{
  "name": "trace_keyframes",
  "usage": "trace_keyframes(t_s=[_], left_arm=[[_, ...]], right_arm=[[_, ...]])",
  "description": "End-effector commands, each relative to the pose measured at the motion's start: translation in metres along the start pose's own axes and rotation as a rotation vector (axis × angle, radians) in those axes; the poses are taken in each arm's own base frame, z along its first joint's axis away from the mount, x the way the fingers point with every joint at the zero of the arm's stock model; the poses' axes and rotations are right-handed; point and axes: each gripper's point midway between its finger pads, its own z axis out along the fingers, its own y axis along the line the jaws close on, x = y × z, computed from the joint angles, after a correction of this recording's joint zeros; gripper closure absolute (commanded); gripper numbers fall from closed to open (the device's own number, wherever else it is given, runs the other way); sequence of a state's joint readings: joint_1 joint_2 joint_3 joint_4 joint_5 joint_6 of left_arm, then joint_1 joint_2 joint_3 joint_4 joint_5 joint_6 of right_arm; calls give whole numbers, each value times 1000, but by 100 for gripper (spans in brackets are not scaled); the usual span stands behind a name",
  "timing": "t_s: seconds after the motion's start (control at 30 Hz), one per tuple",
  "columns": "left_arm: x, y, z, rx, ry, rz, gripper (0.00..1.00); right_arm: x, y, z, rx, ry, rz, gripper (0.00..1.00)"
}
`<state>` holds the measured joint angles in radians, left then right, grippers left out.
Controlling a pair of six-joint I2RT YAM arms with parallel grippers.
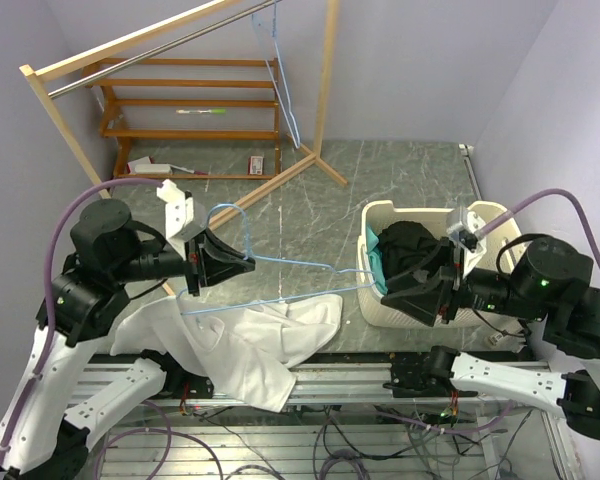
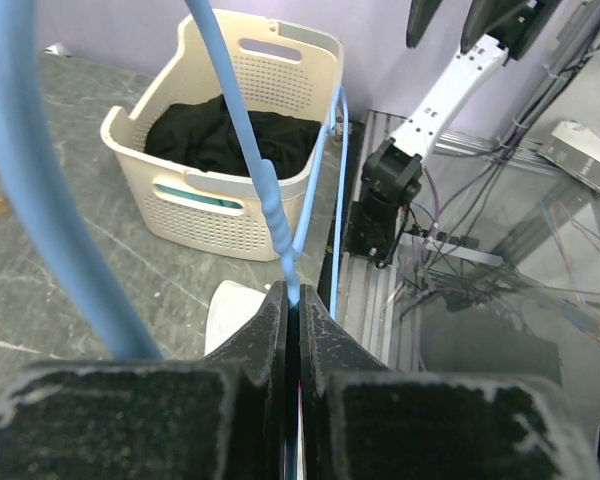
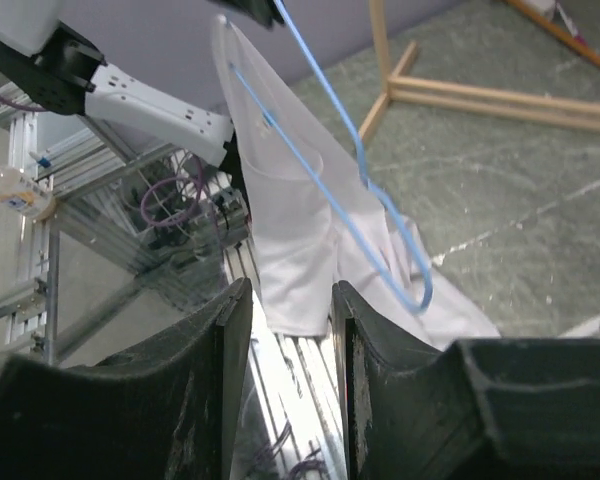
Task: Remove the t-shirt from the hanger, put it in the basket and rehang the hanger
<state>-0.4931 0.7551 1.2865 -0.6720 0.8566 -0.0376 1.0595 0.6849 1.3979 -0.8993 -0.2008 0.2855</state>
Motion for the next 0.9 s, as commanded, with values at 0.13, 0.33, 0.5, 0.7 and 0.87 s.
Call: trace_keyframes(t_s=[0.13,0.33,0.5,0.7,0.87], left_arm=[[-2,-12,18,204,-21,14,93],[-5,-13,19,219,-28,22,93],[-8,-13,17,208,-35,30,93],[-12,-12,17,187,-61,30,93],[-10,12,16,20,-65,14,63]], right_arm=[[-17,-10,51,-5,35,-119,59],[-15,-17,78,-7,72,-149,54],[1,-15,90,-45,130,-139,56],[18,-20,87,-25,173,-118,100],[13,-34,66,92,152,-93,100]])
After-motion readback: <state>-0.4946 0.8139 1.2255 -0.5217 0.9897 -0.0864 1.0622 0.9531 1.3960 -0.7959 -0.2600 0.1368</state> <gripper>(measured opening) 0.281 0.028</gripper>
